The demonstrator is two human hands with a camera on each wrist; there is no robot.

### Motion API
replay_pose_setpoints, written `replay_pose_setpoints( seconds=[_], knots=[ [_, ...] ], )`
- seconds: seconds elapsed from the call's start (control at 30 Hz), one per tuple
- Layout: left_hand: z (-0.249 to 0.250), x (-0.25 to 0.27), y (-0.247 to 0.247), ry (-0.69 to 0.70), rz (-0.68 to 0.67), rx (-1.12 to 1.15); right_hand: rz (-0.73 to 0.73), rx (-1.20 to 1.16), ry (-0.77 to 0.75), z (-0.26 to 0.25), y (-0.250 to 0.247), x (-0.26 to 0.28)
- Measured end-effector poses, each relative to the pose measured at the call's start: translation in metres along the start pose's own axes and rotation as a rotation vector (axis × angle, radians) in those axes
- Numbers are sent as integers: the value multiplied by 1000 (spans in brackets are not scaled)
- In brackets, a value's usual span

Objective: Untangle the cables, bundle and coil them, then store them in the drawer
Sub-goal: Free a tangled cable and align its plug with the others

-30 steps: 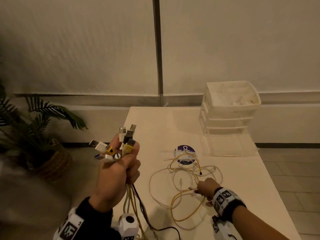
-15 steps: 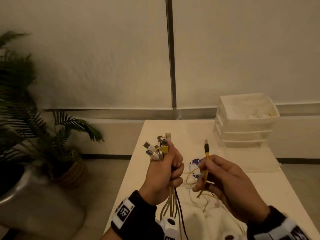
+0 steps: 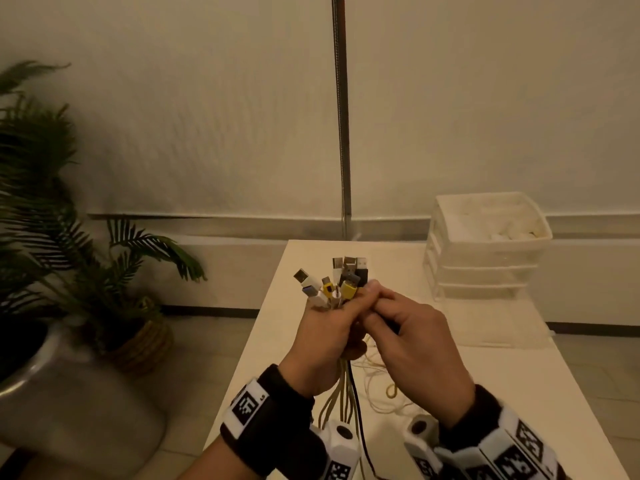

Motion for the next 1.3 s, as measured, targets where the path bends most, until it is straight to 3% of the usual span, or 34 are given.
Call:
replay_pose_setpoints(
  seconds=[0.2, 0.33, 0.47, 0.57, 0.67, 0.77, 1.0, 1.17, 1.3],
  knots=[
    [23, -16, -7, 253, 130, 3, -49, -76, -53, 14, 9, 16],
    [59, -26, -31, 349, 253, 196, -349, -115, 47, 69, 20, 25],
    [100, -23, -49, 413, 191, 246, -543, 9, 187, 123, 23, 30],
    [97, -18, -48, 344, 27, 33, -487, -29, 262, 135, 16, 23],
    [53, -14, -23, 328, -166, -478, -410, -137, 296, 117, 9, 5],
    [4, -25, -1, 313, -283, -799, -473, -383, 352, 94, -1, -17],
    [-16, -51, 8, 281, -245, -1008, -434, -435, 286, 82, -30, -33],
    [-13, -62, 14, 355, -213, -1057, -381, -470, 264, 86, -31, -36],
    [5, -78, 12, 480, 67, -946, -371, -380, 225, 98, -26, -30]
  ],
)
Point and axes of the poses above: each hand's wrist, its own x-axis away from the middle knuckle, its own y-axis out of the palm, z = x × y, the point moved 1 cm from there along -x, towards the middle knuckle, and after that the axes turned 13 degrees about x, right-handed, at the moved point
